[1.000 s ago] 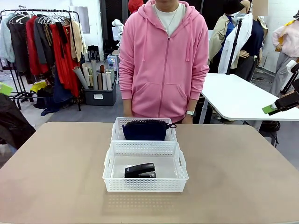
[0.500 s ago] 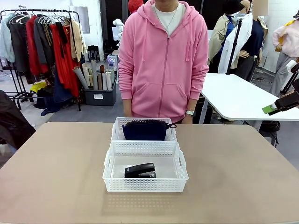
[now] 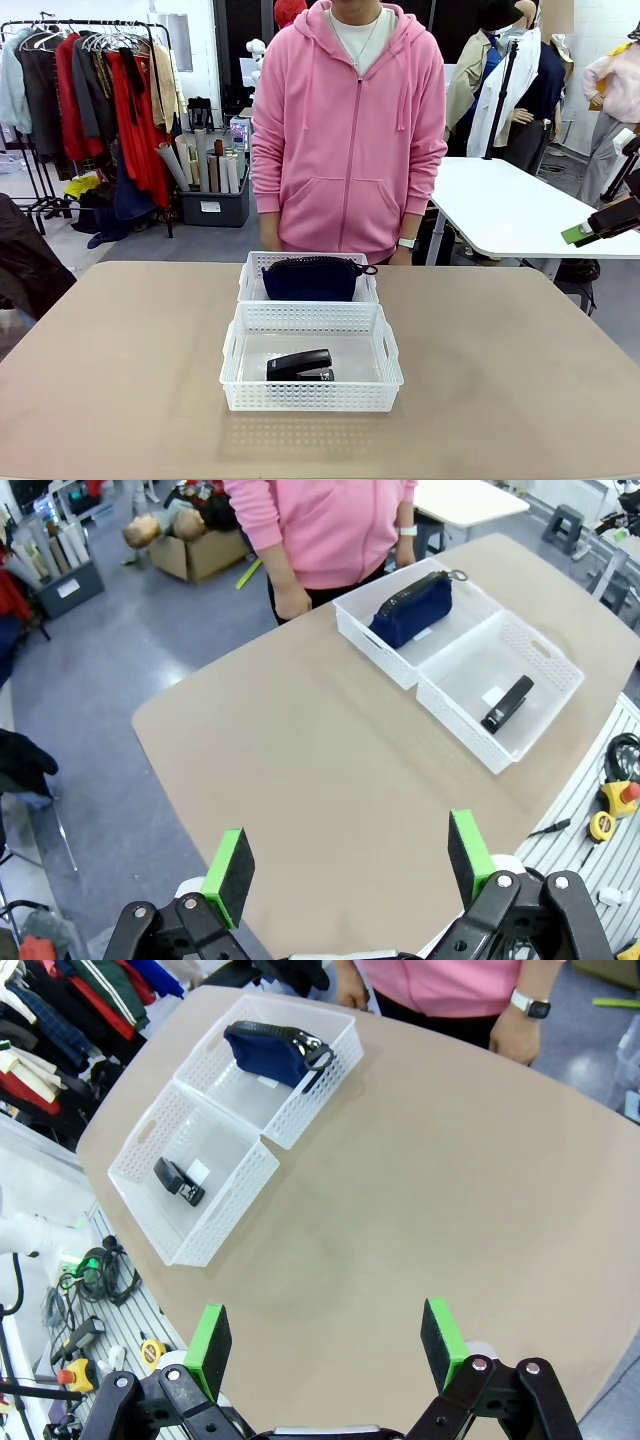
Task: Distribute items into two baskets.
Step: Place the picked Stapler into the Organizing basket as instructed by the person.
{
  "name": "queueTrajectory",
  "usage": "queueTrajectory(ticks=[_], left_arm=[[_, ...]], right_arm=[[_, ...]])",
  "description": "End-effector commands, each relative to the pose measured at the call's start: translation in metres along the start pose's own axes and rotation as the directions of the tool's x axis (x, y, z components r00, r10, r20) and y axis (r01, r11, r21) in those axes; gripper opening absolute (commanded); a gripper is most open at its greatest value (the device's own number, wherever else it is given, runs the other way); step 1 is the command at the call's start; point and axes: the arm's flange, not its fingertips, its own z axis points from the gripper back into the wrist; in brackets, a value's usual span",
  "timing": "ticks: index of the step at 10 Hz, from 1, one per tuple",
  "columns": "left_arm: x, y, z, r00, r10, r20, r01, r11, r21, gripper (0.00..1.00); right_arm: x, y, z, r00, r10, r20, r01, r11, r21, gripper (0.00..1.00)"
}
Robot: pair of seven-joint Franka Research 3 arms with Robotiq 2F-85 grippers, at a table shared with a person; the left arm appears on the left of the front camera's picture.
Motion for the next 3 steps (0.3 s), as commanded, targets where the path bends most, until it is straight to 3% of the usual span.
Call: queueTrajectory(ticks=[1,3], left_arm=[[0.0024,-0.0025,-0.0015,1.0,-0.004,-0.003,0.004,1.0,-0.002,1.0],[0.0024,-0.0025,-0.0015,1.0,-0.004,-0.003,0.004,1.0,-0.002,1.0]], right_arm=[[0.001,0.0007,0.0018,1.0,0.0,0.0,0.0,1.0,-0.003,1.0],[0.001,0.0007,0.0018,1.0,0.0,0.0,0.0,1.0,-0.003,1.0]])
